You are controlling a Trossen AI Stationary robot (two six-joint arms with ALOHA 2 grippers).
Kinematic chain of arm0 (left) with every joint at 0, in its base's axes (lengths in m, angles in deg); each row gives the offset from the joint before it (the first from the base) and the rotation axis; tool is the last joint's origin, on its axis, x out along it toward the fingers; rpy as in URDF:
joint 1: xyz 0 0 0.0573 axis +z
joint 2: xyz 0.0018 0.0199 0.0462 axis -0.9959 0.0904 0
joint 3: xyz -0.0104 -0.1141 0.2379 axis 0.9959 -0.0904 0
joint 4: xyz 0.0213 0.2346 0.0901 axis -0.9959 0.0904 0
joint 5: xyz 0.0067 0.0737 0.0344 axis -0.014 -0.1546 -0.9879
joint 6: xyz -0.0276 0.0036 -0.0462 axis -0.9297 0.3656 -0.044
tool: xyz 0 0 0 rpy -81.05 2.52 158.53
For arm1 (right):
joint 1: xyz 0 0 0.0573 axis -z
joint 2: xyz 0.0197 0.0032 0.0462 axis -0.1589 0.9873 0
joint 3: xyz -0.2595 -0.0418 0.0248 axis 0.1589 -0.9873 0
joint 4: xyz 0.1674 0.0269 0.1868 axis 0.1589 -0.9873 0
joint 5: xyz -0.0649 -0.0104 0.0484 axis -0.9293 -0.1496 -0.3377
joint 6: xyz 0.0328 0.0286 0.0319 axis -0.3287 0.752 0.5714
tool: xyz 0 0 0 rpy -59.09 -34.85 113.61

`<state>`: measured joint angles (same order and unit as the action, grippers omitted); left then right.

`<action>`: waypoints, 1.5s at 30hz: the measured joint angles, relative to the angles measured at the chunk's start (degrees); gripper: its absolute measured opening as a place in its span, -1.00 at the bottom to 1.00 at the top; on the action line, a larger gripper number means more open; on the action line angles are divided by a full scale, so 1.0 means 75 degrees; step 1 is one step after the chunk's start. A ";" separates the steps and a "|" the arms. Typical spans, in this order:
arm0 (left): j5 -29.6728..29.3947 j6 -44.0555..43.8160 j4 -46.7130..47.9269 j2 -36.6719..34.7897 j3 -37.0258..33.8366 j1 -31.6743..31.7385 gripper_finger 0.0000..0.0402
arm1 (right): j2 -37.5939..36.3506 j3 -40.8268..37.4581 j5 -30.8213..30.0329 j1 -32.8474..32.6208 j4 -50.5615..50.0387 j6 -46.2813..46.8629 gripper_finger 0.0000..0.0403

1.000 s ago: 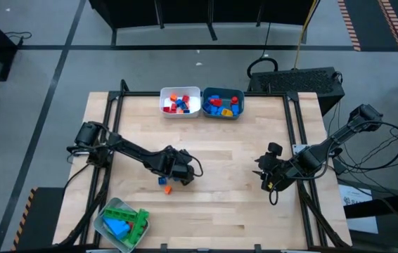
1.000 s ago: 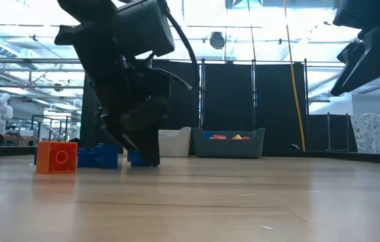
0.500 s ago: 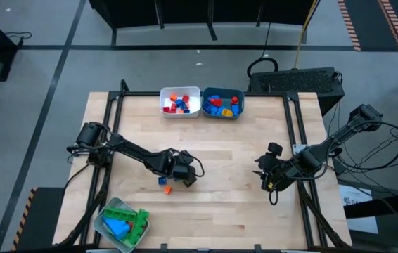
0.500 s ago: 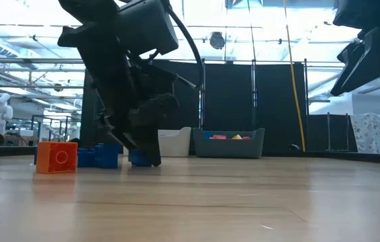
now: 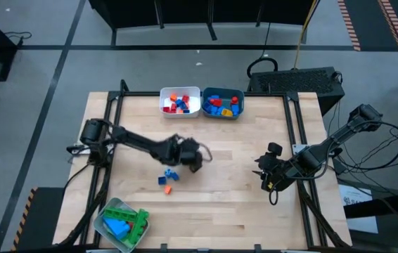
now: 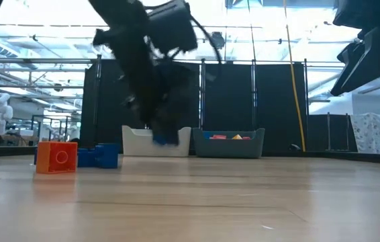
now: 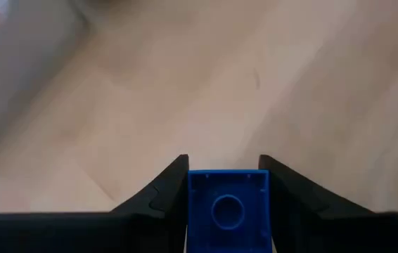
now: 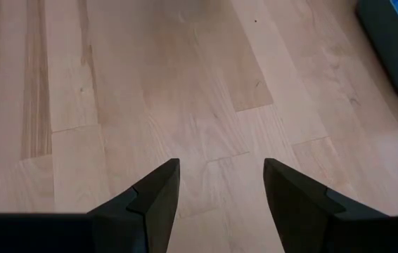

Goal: Sort blocks by size
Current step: Put the blue cube 4 stud game piece into the white bin

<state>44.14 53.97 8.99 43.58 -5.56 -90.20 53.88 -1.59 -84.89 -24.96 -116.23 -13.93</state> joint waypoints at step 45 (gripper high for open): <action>0.2192 0.5620 0.2871 -0.1316 0.0004 0.0446 0.56 | 0.0000 0.0009 0.0149 -0.0003 0.0361 -0.0001 -0.05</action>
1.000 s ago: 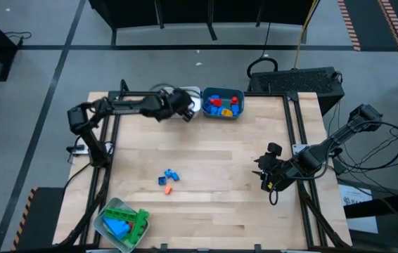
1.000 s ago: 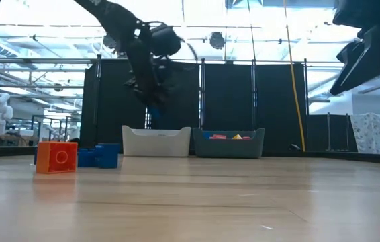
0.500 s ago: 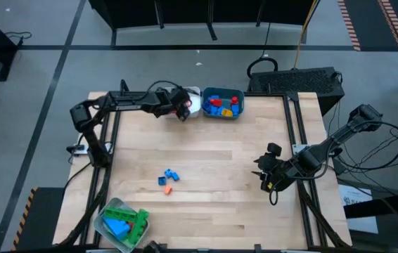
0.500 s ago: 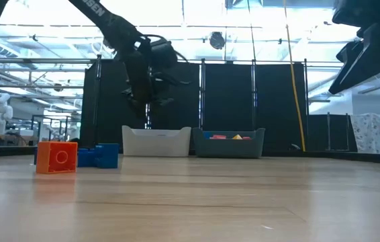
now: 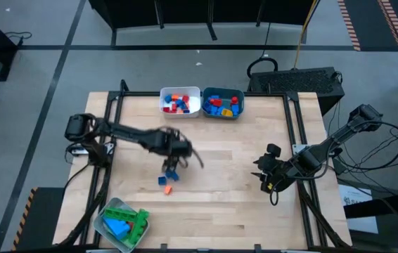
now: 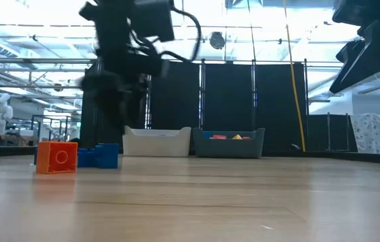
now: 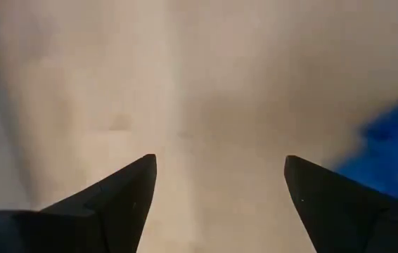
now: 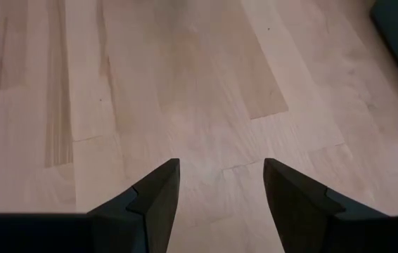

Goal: Sort blocks by size
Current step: Put the blue cube 4 stud game piece into the white bin

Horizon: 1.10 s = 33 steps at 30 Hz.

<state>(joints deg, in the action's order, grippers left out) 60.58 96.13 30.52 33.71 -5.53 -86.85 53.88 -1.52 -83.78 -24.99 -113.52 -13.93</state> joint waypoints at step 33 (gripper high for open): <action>0.0197 0.0186 -0.1208 0.0301 -0.0956 -0.1952 0.55 | 0.0002 0.0000 -0.0006 0.0000 -0.0002 0.0000 -0.05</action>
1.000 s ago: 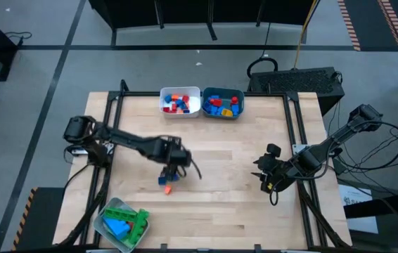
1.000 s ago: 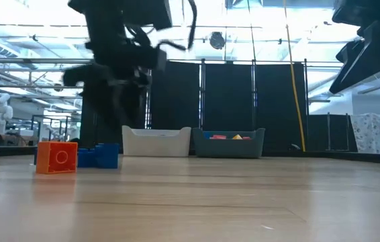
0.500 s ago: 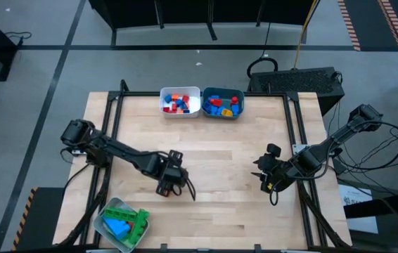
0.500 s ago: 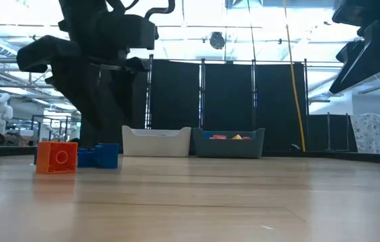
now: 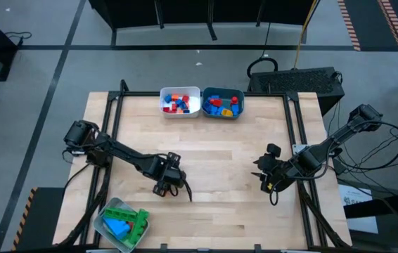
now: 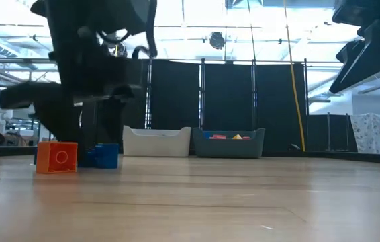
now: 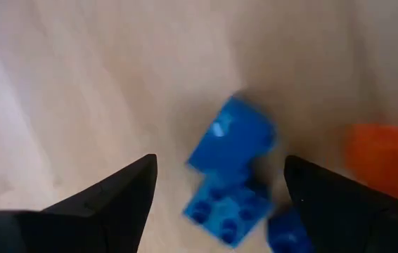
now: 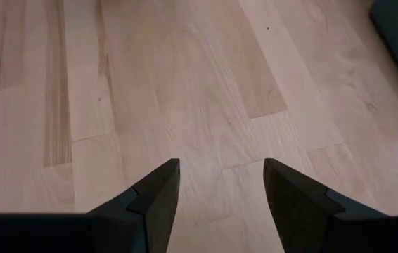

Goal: Sort blocks by size
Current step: Put the blue cube 4 stud game piece into the white bin

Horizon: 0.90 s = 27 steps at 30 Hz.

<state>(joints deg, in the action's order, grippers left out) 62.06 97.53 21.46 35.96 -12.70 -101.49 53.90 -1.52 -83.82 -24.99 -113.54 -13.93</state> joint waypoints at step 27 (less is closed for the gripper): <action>-0.0514 -0.0768 -0.2653 0.0175 -0.0087 0.1013 -0.43 | 0.0001 -0.0001 0.0000 0.0000 0.0012 0.0001 -0.05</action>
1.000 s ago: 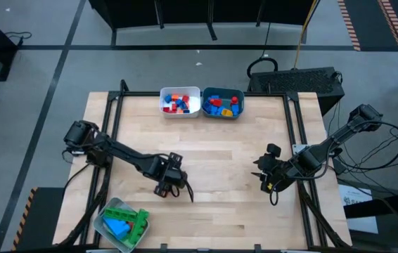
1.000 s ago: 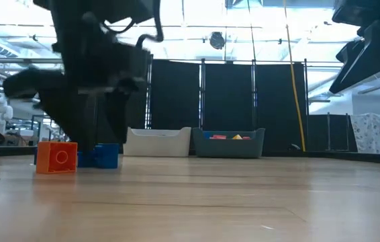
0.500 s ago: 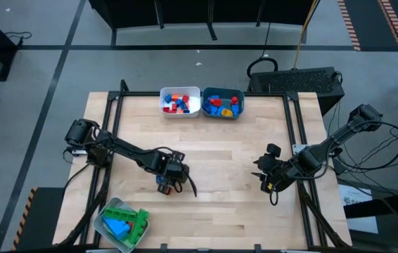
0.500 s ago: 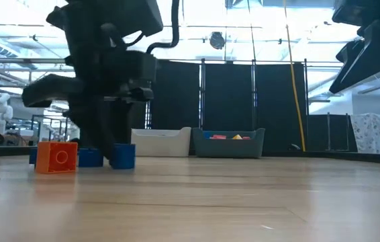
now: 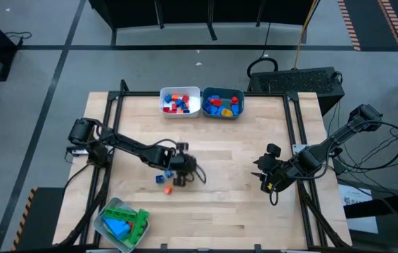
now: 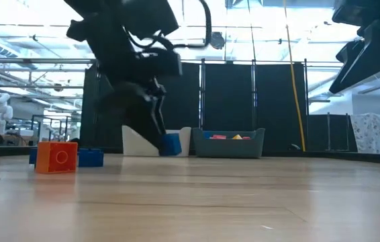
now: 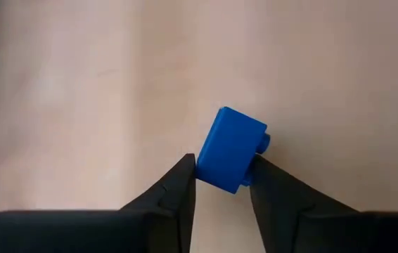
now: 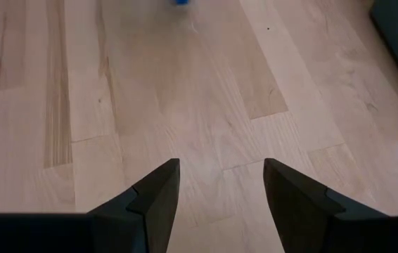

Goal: Sort blocks by size
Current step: Put the blue cube 4 stud game piece into the white bin

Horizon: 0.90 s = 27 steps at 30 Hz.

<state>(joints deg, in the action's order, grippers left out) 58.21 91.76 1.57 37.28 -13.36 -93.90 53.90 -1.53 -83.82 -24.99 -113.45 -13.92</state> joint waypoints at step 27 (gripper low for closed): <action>-0.1549 -0.0739 0.0653 -0.1172 -0.0006 0.4928 -0.33 | -0.0001 -0.0002 0.0000 0.0003 0.0003 -0.0001 -0.05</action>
<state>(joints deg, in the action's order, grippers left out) 46.59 86.22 6.46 28.49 -13.40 -56.93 53.90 -1.54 -83.82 -24.96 -113.43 -13.93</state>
